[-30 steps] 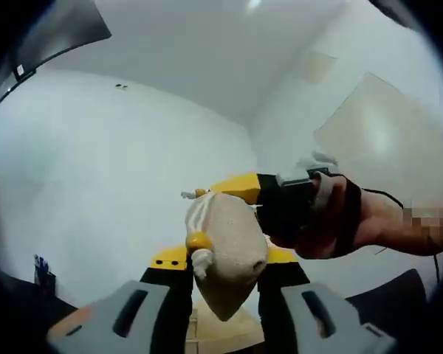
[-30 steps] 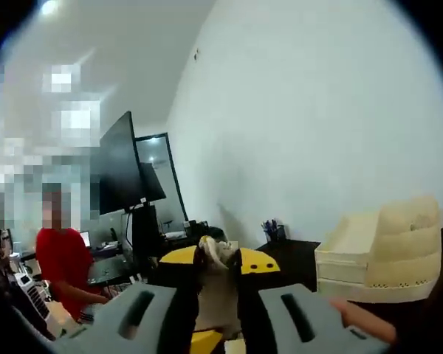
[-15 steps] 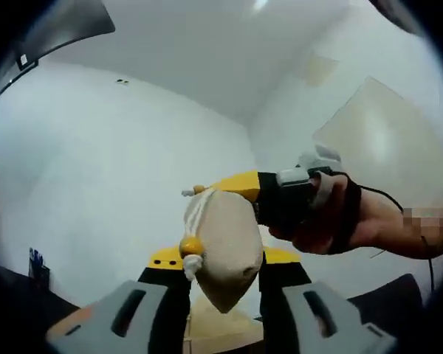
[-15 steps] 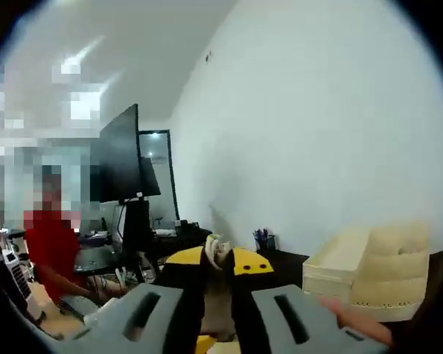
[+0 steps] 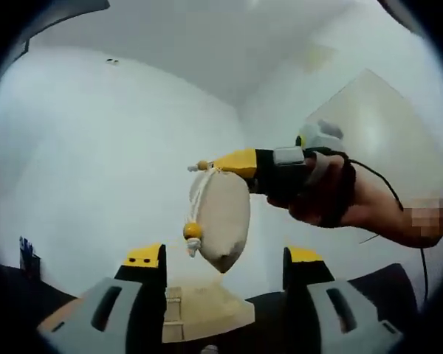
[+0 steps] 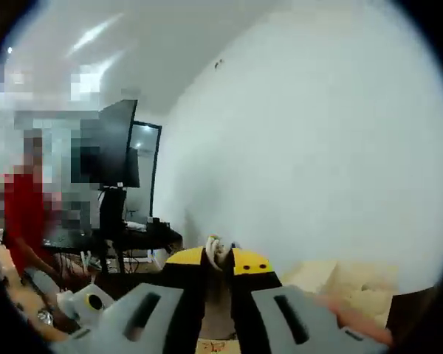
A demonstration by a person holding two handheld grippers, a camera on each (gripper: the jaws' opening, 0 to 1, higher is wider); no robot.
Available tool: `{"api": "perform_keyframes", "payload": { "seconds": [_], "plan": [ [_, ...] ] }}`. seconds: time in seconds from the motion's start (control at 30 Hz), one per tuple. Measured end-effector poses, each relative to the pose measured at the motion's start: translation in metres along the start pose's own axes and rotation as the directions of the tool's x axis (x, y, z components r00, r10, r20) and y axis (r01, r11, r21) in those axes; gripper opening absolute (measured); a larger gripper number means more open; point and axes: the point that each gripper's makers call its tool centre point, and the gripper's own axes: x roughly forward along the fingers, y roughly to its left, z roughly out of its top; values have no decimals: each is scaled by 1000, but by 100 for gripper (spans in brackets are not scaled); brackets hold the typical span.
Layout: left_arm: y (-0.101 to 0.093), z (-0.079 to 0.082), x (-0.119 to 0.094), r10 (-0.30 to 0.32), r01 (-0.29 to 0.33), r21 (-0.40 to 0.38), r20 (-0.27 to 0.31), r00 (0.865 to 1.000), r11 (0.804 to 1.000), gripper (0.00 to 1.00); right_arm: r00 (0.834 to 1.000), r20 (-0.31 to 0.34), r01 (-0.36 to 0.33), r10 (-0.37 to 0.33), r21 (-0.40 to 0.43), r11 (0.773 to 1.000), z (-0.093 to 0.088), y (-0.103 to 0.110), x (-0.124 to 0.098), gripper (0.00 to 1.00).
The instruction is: Open the drawer, pick up the cosmetic bottles from the table one by one, place them into the drawer, release the gripper, close the drawer, and move the gripper away
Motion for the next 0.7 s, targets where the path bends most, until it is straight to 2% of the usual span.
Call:
{"api": "perform_keyframes", "payload": {
  "seconds": [0.2, 0.3, 0.5, 0.7],
  "plan": [
    [5, -10, 1, -9, 8, -25, -45, 999, 1000, 60, 999, 5, 37, -37, -48, 998, -2, -10, -5, 8],
    [9, -15, 2, -15, 13, -28, -69, 997, 1000, 59, 998, 8, 63, -62, -50, 997, -3, -21, -7, 8],
    [22, -22, 4, -19, 17, -21, -112, 994, 1000, 59, 991, 1, 136, -136, -105, 985, -9, -49, -10, 8],
    [37, -38, 3, -53, 48, -32, -199, 978, 998, 62, 982, -22, 186, -190, -106, 977, -17, -79, -7, 8]
  ]
}}
